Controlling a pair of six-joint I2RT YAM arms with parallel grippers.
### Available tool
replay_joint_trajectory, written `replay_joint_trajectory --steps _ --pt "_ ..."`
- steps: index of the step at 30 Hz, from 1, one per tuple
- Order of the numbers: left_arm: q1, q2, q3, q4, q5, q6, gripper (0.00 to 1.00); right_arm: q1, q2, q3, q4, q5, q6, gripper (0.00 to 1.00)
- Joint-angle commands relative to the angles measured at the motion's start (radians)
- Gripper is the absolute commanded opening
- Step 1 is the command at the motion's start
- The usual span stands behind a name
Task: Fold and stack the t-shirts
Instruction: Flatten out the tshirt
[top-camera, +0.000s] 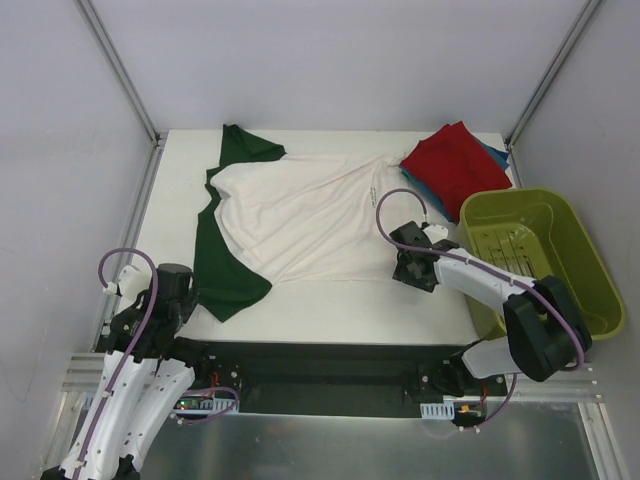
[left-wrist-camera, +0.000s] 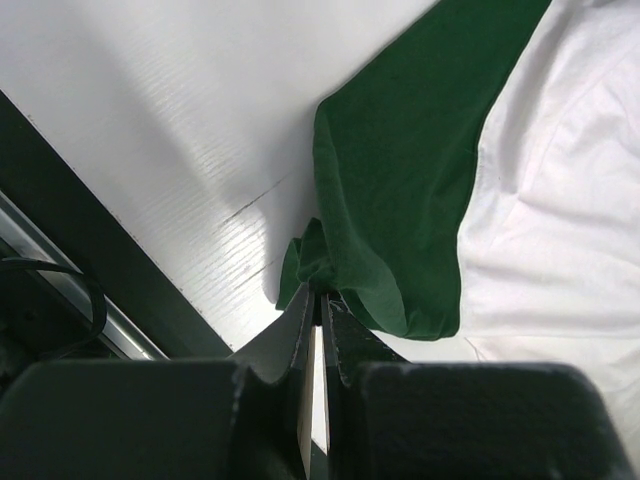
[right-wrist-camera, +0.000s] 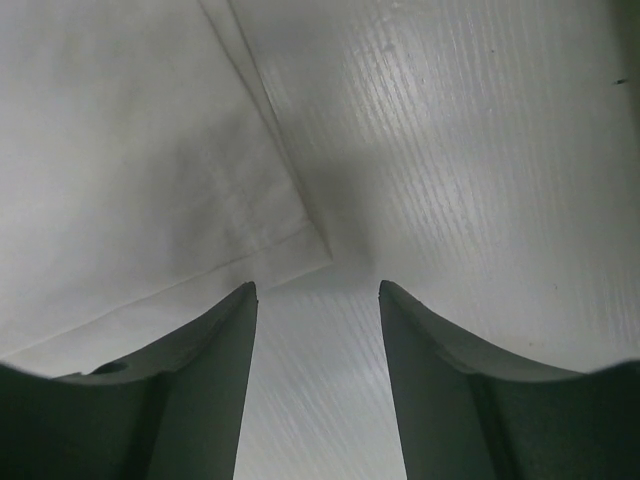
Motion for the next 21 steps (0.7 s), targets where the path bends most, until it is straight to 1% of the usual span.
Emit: replay_joint_trajectory --steps 1,5,8,9,11,12,13,14,15,16,17,19,20,21 --pt "-0.009 0.006 -0.004 0.015 0.003 0.025 0.0 -0.021 0.039 0.052 0.054 0.003 -0.018 0.54" --pt "-0.009 -0.002 -0.008 0.015 -0.001 0.028 0.0 -0.029 0.083 0.042 0.102 -0.029 -0.032 0.52" --pt "-0.009 -0.007 -0.001 0.014 0.002 0.036 0.0 -0.029 0.099 0.022 0.151 -0.097 -0.058 0.33" --pt "-0.009 -0.01 0.003 0.015 0.0 0.042 0.0 -0.029 0.091 0.019 0.154 -0.114 -0.069 0.21" --pt "-0.009 -0.022 0.025 0.014 -0.004 0.047 0.0 -0.03 0.045 0.0 0.157 -0.149 -0.077 0.09" --pt "-0.009 -0.03 0.039 0.014 -0.006 0.051 0.0 -0.03 0.018 -0.009 0.16 -0.157 -0.089 0.01" --pt "-0.009 -0.043 0.056 0.015 -0.006 0.053 0.0 -0.029 -0.016 -0.017 0.16 -0.171 -0.098 0.01" --pt "-0.009 -0.048 0.103 0.017 -0.01 0.053 0.0 -0.03 -0.101 -0.015 0.144 -0.172 -0.106 0.01" --pt "-0.009 -0.053 0.137 0.015 -0.023 0.059 0.0 -0.03 -0.149 -0.007 0.13 -0.172 -0.128 0.01" --pt "-0.009 -0.057 0.177 0.021 -0.033 0.067 0.0 -0.027 -0.201 0.029 0.114 -0.172 -0.141 0.01" --pt "-0.009 -0.057 0.276 0.029 -0.046 0.089 0.0 -0.027 -0.311 0.055 0.078 -0.171 -0.159 0.01" --pt "-0.009 -0.051 0.395 0.064 -0.064 0.12 0.0 -0.026 -0.416 0.123 0.032 -0.18 -0.22 0.01" --pt "-0.009 -0.048 0.514 0.087 -0.064 0.172 0.0 -0.027 -0.503 0.202 0.016 -0.187 -0.244 0.01" --pt "-0.009 -0.044 0.57 0.112 -0.058 0.198 0.0 -0.026 -0.544 0.254 0.001 -0.198 -0.264 0.01"
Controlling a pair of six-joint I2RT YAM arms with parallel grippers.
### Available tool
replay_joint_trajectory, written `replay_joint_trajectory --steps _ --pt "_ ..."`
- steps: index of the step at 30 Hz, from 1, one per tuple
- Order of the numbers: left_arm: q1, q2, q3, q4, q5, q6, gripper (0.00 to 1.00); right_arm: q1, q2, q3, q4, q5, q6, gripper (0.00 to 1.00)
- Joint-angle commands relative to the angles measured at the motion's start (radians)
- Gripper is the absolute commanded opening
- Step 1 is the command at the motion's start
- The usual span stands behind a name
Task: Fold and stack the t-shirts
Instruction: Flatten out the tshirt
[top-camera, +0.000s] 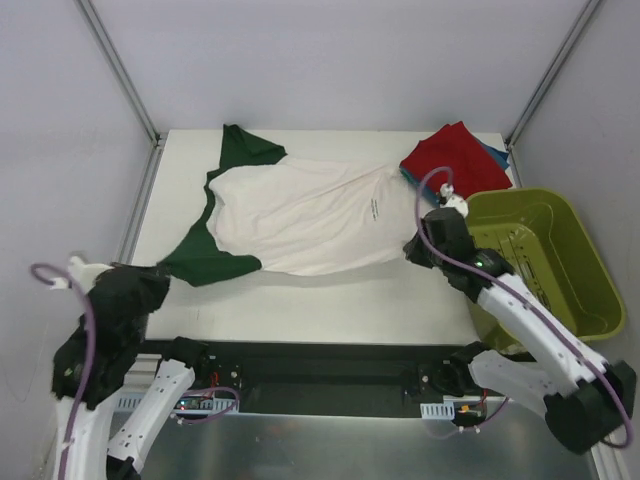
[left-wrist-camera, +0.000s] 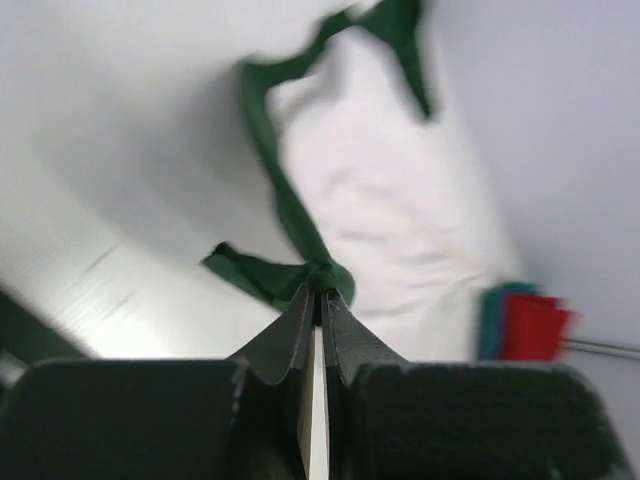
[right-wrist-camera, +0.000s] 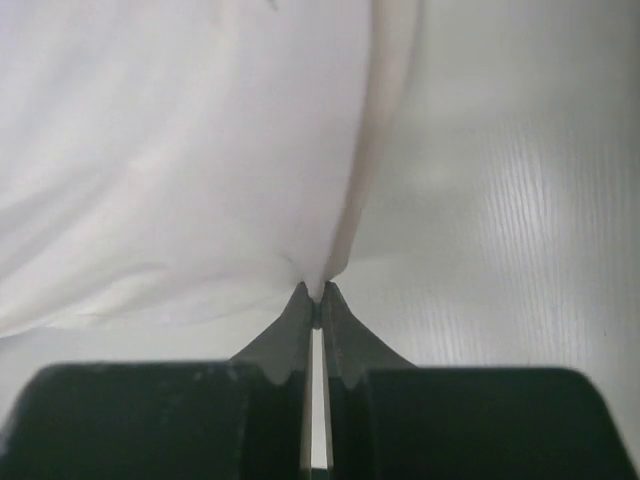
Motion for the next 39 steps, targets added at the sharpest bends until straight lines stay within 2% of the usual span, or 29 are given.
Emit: replay_joint_trajectory --steps 1,2,4,6,7,9,10,13,17,20,24,26,27,29,30,34,36,39 --pt "-0.008 0.011 0.336 0.179 -0.026 0.152 0.0 0.004 -0.245 0.262 -0.087 -0.038 -0.148 0.01" --pt "-0.008 0.025 0.444 0.21 -0.004 0.219 0.0 0.004 -0.29 0.376 -0.107 -0.044 -0.165 0.01" --pt "-0.008 0.083 0.56 0.26 0.037 0.276 0.0 0.002 -0.316 0.478 -0.156 -0.07 -0.197 0.01" --pt "-0.008 0.142 0.744 0.303 0.099 0.351 0.0 0.004 -0.336 0.622 -0.17 -0.091 -0.233 0.01" --pt "-0.008 0.209 0.872 0.307 0.119 0.373 0.0 0.004 -0.339 0.67 -0.18 -0.101 -0.242 0.0" --pt "-0.008 0.322 1.005 0.317 0.16 0.439 0.0 0.002 -0.333 0.794 -0.195 -0.13 -0.26 0.01" --pt "-0.008 0.361 1.127 0.315 0.168 0.457 0.0 0.004 -0.326 0.827 -0.201 -0.136 -0.268 0.01" --pt "-0.008 0.479 1.285 0.317 0.182 0.51 0.0 0.002 -0.297 0.933 -0.215 -0.134 -0.295 0.01" --pt "-0.008 0.56 1.325 0.346 0.154 0.549 0.0 0.004 -0.224 1.022 -0.267 -0.023 -0.345 0.01" --pt "-0.008 0.629 1.324 0.379 0.07 0.594 0.0 0.002 -0.174 1.028 -0.279 0.033 -0.369 0.01" --pt "-0.008 0.787 1.308 0.425 -0.068 0.681 0.0 -0.005 -0.102 0.961 -0.263 0.126 -0.369 0.01" --pt "-0.004 0.856 1.271 0.473 -0.146 0.73 0.0 -0.03 -0.024 0.909 -0.255 0.123 -0.362 0.01" --pt "0.005 0.937 1.262 0.487 -0.157 0.746 0.0 -0.08 0.01 0.893 -0.244 0.102 -0.352 0.01" --pt "0.059 1.036 1.259 0.499 -0.133 0.752 0.0 -0.158 0.125 0.835 -0.22 -0.023 -0.29 0.01" --pt "0.077 1.138 1.262 0.502 -0.115 0.75 0.0 -0.221 0.166 0.809 -0.171 -0.051 -0.274 0.01" --pt "0.13 1.41 1.277 0.516 -0.024 0.761 0.0 -0.288 0.442 0.747 -0.057 -0.146 -0.25 0.01" --pt "0.143 1.58 1.318 0.519 0.053 0.773 0.0 -0.304 0.556 0.787 -0.036 -0.189 -0.259 0.01" --pt "0.157 1.777 1.385 0.521 0.168 0.766 0.0 -0.326 0.839 0.915 -0.054 -0.27 -0.268 0.01"
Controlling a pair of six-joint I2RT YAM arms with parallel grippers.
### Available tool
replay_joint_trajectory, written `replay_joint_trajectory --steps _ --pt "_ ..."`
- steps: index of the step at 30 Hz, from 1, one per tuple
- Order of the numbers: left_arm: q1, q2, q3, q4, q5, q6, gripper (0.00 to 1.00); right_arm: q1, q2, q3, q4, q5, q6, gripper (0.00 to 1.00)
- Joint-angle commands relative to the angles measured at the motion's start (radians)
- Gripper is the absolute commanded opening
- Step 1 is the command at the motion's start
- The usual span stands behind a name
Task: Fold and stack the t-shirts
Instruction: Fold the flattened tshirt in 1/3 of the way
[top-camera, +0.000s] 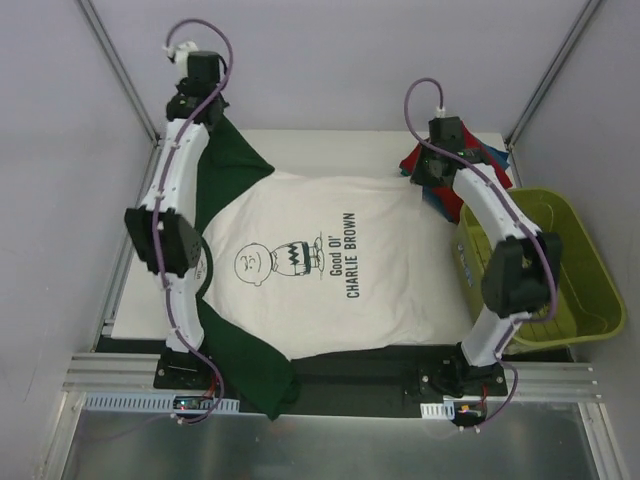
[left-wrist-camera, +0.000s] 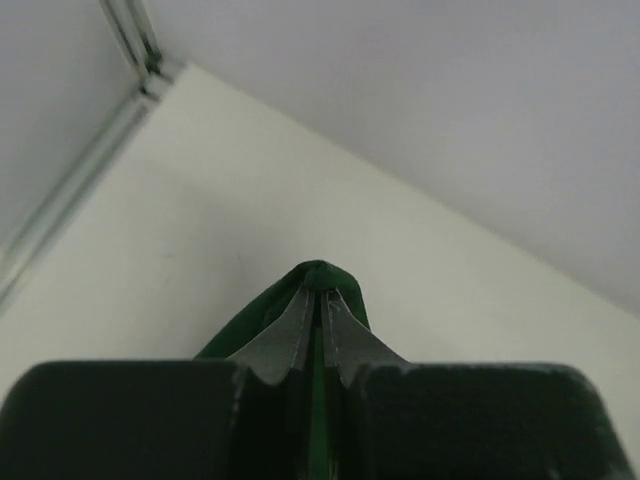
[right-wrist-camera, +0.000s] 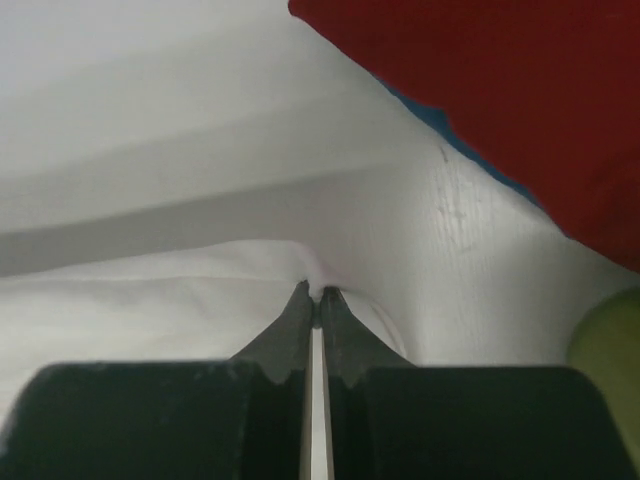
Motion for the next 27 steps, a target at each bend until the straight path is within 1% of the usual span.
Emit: replay_joint_trajectory --steps 1,2,3,5,8,10,13,14,16,17,19,20,21,22,23,24,25,26,27 --pt "0.024 0.209 0.105 -0.009 0.166 0.02 0.0 -0.028 0.261 0.169 0.034 -0.154 0.008 0.01" --pt "0.028 0.277 0.12 -0.006 0.185 0.019 0.0 -0.032 0.299 0.195 0.03 -0.159 0.01 0.01" --pt "0.029 0.305 0.151 0.0 0.203 0.017 0.0 -0.032 0.362 0.223 0.03 -0.151 0.005 0.01" --pt "0.029 0.358 0.163 0.005 0.205 0.023 0.0 -0.035 0.4 0.278 0.023 -0.136 0.002 0.01" --pt "0.029 0.356 0.134 0.007 0.197 0.022 0.0 -0.038 0.433 0.298 0.026 -0.145 -0.006 0.01" --pt "0.031 0.336 0.079 0.008 0.182 0.01 0.0 -0.036 0.431 0.294 0.029 -0.148 -0.009 0.01" --pt "0.031 0.268 -0.022 0.008 0.162 -0.019 0.0 -0.036 0.411 0.272 0.027 -0.154 -0.012 0.01" --pt "0.031 0.223 -0.051 0.008 0.157 -0.032 0.0 -0.038 0.402 0.253 0.03 -0.153 -0.013 0.01" --pt "0.031 0.169 -0.143 0.007 0.144 -0.058 0.0 -0.036 0.366 0.231 0.03 -0.151 -0.015 0.01" --pt "0.032 0.11 -0.18 0.008 0.14 -0.072 0.0 -0.038 0.352 0.205 0.033 -0.147 -0.015 0.01" --pt "0.031 0.051 -0.278 0.008 0.139 -0.102 0.0 -0.038 0.31 0.182 0.032 -0.137 -0.019 0.01" --pt "0.031 -0.011 -0.315 0.008 0.134 -0.118 0.0 -0.038 0.298 0.17 0.032 -0.124 -0.021 0.01" --pt "0.031 -0.045 -0.396 0.008 0.13 -0.151 0.0 -0.036 0.274 0.148 0.032 -0.119 -0.022 0.02" --pt "0.031 -0.078 -0.436 0.007 0.127 -0.17 0.0 -0.036 0.266 0.142 0.026 -0.116 -0.026 0.02" --pt "0.031 -0.143 -0.478 0.007 0.121 -0.185 0.0 -0.038 0.258 0.136 0.011 -0.116 -0.027 0.02" --pt "0.031 -0.174 -0.555 0.007 0.117 -0.213 0.0 -0.038 0.247 0.128 0.001 -0.119 -0.03 0.01" --pt "0.031 -0.237 -0.596 0.005 0.117 -0.223 0.0 -0.038 0.241 0.124 -0.006 -0.131 -0.035 0.02" --pt "0.031 -0.271 -0.674 0.0 0.116 -0.236 0.0 -0.038 0.227 0.113 -0.014 -0.136 -0.042 0.01" --pt "0.031 -0.306 -0.714 -0.006 0.105 -0.265 0.0 -0.038 0.218 0.093 -0.016 -0.139 -0.047 0.01"
